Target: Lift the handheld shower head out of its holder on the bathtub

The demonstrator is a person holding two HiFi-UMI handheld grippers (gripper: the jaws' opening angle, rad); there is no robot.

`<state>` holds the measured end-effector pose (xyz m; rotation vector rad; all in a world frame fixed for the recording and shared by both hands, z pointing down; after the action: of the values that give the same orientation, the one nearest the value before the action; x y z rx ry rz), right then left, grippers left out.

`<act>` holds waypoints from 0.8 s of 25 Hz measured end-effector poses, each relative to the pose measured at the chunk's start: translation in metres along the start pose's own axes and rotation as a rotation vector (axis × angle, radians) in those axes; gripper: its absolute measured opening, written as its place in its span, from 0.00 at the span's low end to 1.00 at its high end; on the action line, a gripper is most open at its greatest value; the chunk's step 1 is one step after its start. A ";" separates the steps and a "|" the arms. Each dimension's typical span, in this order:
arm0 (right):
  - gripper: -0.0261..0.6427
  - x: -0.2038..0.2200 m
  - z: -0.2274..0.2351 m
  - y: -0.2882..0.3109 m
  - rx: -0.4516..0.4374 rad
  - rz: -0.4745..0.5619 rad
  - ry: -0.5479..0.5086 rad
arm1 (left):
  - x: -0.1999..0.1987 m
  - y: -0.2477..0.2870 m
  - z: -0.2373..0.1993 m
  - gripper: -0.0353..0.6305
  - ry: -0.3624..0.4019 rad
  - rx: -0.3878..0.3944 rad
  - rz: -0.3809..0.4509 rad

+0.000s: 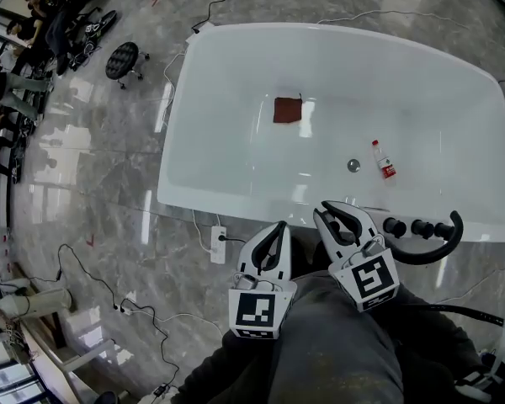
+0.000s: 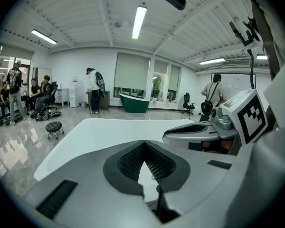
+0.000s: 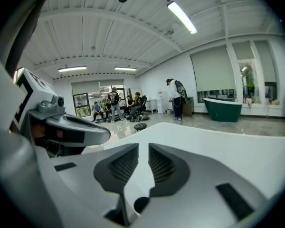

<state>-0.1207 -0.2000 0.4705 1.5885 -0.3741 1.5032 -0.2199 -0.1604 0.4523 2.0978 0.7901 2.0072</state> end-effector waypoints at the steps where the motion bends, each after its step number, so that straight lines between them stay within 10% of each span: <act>1: 0.12 0.006 0.000 0.003 0.006 0.001 -0.007 | 0.006 0.002 -0.001 0.06 0.003 0.002 -0.002; 20: 0.28 0.096 0.008 0.019 0.095 -0.037 -0.035 | 0.082 0.030 -0.001 0.06 0.031 0.058 -0.070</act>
<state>-0.1085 -0.1832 0.5662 1.6895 -0.2953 1.4859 -0.2148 -0.1496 0.5390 2.0437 0.9245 2.0084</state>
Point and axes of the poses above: the fingertips, and each gripper's own axes: y forward along the fingers, z to its right, x out of its underside, the point moved 4 cm from there along -y, backward along the fingers
